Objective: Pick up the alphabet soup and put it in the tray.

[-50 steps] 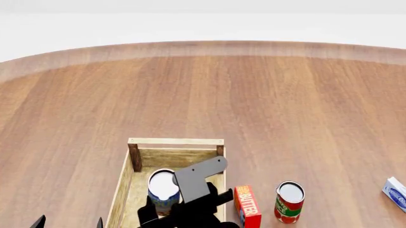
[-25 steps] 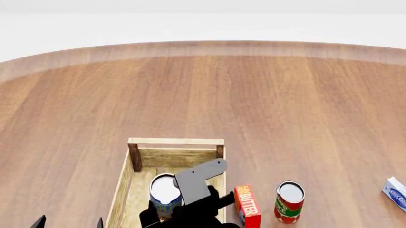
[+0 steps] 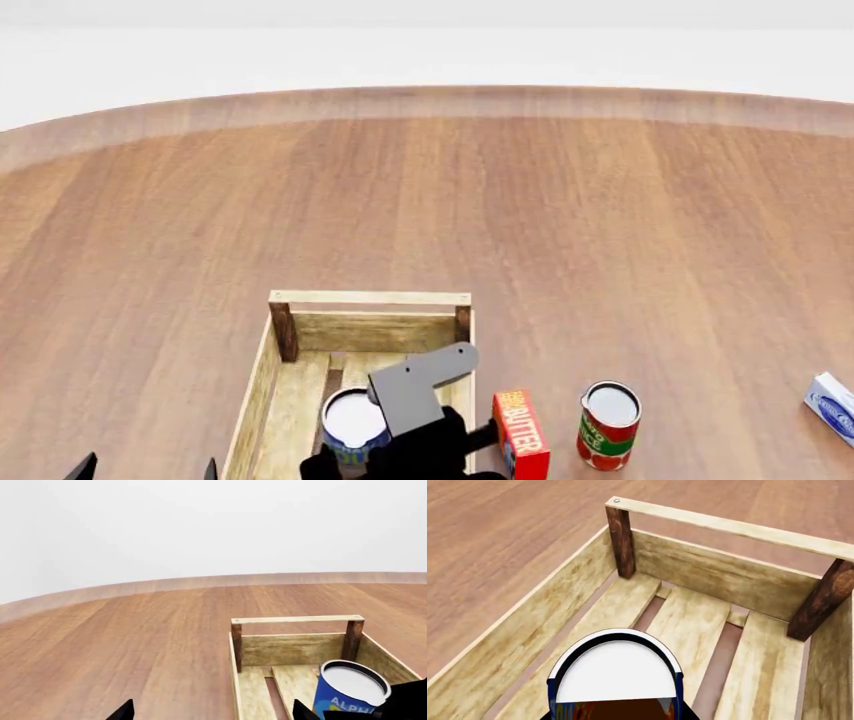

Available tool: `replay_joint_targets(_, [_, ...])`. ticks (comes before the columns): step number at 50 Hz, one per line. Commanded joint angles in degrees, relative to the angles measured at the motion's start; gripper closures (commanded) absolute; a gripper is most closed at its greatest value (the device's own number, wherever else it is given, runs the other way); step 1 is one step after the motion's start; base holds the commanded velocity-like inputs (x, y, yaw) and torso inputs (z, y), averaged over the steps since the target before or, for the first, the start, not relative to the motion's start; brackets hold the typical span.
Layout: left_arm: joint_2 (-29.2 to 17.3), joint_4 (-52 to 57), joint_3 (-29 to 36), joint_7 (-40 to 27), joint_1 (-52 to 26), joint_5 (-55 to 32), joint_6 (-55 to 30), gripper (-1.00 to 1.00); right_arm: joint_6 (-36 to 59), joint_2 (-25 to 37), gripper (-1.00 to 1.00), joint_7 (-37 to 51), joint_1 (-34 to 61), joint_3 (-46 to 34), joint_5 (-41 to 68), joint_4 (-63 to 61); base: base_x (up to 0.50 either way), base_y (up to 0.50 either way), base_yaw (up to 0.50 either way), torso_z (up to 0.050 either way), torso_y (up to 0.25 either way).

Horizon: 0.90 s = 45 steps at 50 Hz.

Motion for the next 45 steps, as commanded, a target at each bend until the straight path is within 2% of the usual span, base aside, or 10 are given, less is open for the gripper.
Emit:
replay_joint_targets(1, [-0.12, 0.05, 0.18, -0.16, -0.02, 0.00, 0.04, -1.00, 1.94, -0.13, 1.00, -0.13, 0.45, 1.58, -2.35, -0.06, 0.00, 0.00, 0.00, 0.000, 0.000])
replay_joint_targets(34, [-0.37, -0.06, 0.61, -0.43, -0.19, -0.27, 0.18, -1.00, 2.89, -0.13, 1.00, -1.57, -0.12, 1.75, -1.96, 0.44, 0.00, 0.00, 0.00, 0.000, 0.001])
replay_joint_targets(35, [-0.38, -0.06, 0.61, -0.43, -0.20, -0.29, 0.18, -1.00, 3.20, -0.13, -1.00, -1.38, -0.07, 1.85, -1.62, 0.48, 0.00, 0.00, 0.00, 0.000, 0.000])
replay_joint_targets(45, [-0.46, -0.05, 0.76, -0.58, -0.16, -0.26, 0.29, -1.00, 3.15, -0.13, -1.00, -1.80, 0.18, 1.69, -1.28, 0.80, 0.00, 0.00, 0.00, 0.000, 0.000])
